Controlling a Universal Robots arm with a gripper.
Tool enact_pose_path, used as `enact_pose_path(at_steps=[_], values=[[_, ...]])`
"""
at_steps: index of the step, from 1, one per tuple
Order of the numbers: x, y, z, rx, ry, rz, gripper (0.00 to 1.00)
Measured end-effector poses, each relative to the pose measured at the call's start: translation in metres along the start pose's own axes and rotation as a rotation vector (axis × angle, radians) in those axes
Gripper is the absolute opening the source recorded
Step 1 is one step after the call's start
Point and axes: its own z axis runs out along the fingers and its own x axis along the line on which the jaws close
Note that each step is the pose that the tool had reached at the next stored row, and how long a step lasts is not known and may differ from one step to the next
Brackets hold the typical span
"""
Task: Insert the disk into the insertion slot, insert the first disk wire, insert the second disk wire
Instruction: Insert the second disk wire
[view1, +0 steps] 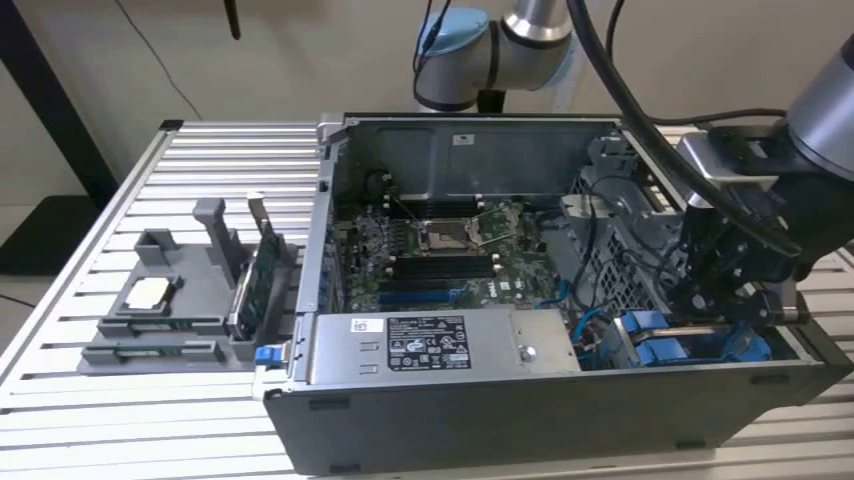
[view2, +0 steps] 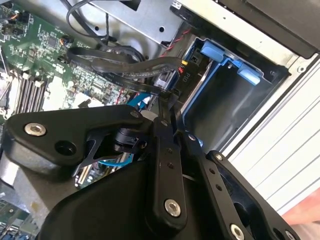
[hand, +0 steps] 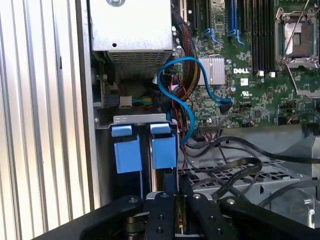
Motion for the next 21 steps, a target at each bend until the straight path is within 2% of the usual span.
enact_pose_path(at_steps=[9, 21], values=[[0.0001, -0.0014, 0.0017, -0.0068, 0.0123, 0.007, 0.16], [0.0003, -0.0019, 0.0055, -0.0067, 0.0147, 0.008, 0.16]])
